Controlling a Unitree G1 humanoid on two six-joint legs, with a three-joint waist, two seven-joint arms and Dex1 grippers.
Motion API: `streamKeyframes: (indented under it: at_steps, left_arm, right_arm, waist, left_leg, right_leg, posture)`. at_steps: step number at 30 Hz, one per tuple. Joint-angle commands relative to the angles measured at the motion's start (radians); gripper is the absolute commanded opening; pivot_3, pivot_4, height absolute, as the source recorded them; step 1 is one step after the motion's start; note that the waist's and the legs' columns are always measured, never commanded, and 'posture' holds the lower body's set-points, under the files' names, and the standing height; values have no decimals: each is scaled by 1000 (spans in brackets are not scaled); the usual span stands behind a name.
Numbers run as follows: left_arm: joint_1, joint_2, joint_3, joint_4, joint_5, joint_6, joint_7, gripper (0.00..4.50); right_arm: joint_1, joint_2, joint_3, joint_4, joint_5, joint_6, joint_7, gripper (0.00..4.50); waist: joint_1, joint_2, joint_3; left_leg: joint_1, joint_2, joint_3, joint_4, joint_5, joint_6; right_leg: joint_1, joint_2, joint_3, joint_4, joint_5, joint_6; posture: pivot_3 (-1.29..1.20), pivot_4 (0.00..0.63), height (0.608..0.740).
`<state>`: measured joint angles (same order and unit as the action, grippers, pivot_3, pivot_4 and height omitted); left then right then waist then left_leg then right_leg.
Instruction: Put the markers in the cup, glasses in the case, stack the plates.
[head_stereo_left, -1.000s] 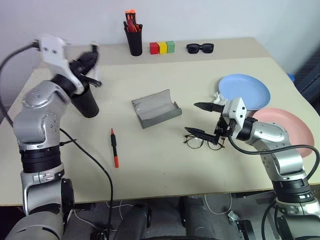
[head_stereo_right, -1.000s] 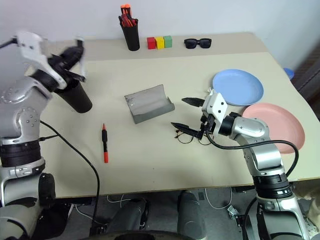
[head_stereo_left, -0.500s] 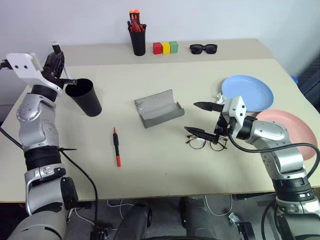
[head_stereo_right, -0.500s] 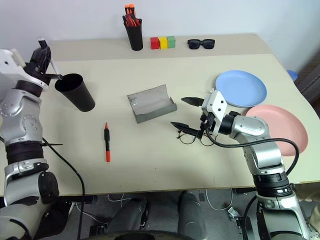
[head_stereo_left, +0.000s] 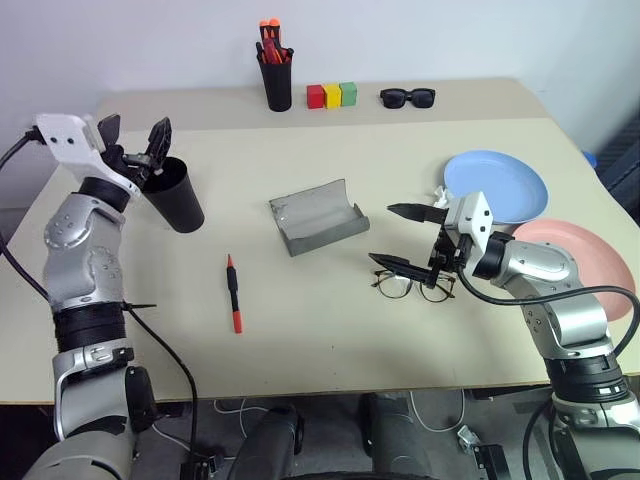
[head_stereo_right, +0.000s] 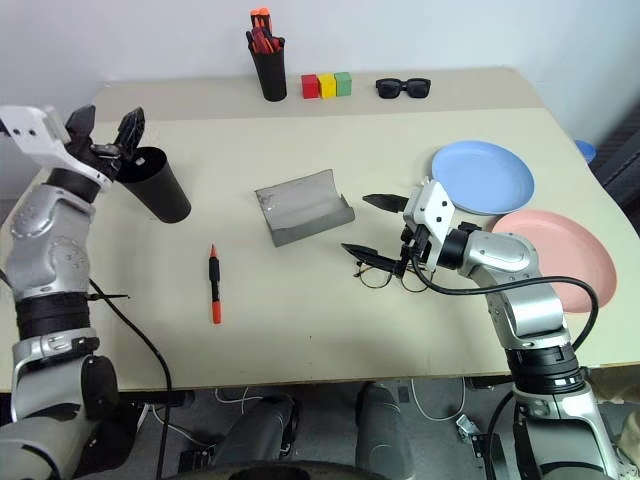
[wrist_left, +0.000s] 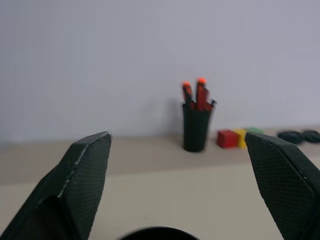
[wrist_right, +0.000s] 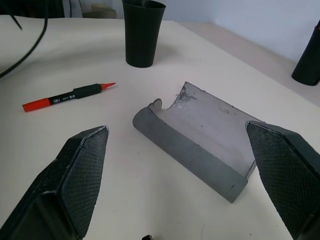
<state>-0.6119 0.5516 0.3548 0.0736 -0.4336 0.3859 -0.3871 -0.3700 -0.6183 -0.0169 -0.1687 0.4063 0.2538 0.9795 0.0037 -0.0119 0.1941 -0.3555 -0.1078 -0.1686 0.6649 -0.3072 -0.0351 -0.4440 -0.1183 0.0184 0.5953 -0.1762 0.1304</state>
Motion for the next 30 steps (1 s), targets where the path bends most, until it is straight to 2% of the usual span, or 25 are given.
streamKeyframes:
  at_steps: [1,4,6,8,10,15,18,26,29,30]
  left_arm:
    - [0,34,-35,-312,-115,443,149,4448]
    - [1,16,-39,-504,-192,765,253,4448]
    - [-24,-12,-52,-587,-193,939,326,4448]
    - [-60,-95,-29,-626,-159,1111,399,4448]
    - [-20,-171,-43,-659,-142,1210,439,4448]
    - [128,-245,-36,-672,-144,1229,525,4448]
    - [196,-248,-34,-685,-168,1229,547,4448]
    - [238,-285,-40,-656,-159,1229,582,4448]
    - [255,-311,-52,-641,-157,1229,587,3709]
    - [261,-317,-57,-635,-162,1229,589,3252]
  right_arm:
    - [-25,-6,-23,-7,6,-21,2,4500]
    - [-28,1,-16,4,5,-28,4,4500]
    - [-33,4,-12,11,7,-29,6,4500]
    - [-39,10,-7,18,6,-31,7,4500]
    - [-43,18,-2,24,5,-34,8,4500]
    - [-37,17,-2,15,7,-31,5,4500]
    - [-24,8,-9,7,9,-29,6,4500]
    - [-19,11,-6,-7,6,-25,-7,4500]
    - [-23,12,-4,-6,4,-25,-10,4500]
    - [-25,12,-4,-5,4,-26,-11,4500]
  waist:
    - [-1,0,0]
    - [-3,0,0]
    - [-7,0,0]
    - [-9,0,0]
    - [-14,0,0]
    - [-21,0,0]
    - [-13,0,0]
    - [3,0,0]
    - [3,0,0]
    - [4,0,0]
  left_leg:
    - [0,0,0,0,0,0]
    - [1,0,0,0,0,1]
    - [1,0,0,0,0,1]
    - [1,0,-1,0,0,0]
    - [1,0,-1,0,0,0]
    - [2,0,1,-2,3,-6]
    - [2,0,1,-1,3,-6]
    - [2,0,1,0,1,-3]
    - [1,0,1,0,1,-3]
    - [1,0,1,0,1,-3]
  right_leg:
    - [0,0,0,0,0,0]
    - [0,0,0,1,0,0]
    - [0,1,0,1,0,0]
    - [0,1,0,2,0,0]
    - [1,1,0,2,0,0]
    - [-1,3,2,2,0,0]
    - [0,2,2,2,0,-1]
    - [0,2,2,1,1,-1]
    - [0,2,2,1,0,-1]
    - [0,2,2,1,0,-1]
  posture:
    - [0,150,740]
    - [0,150,740]
    - [0,150,740]
    - [0,150,740]
    - [0,150,740]
    - [0,150,740]
    - [0,150,740]
    - [0,150,740]
    - [0,150,740]
    - [0,150,740]
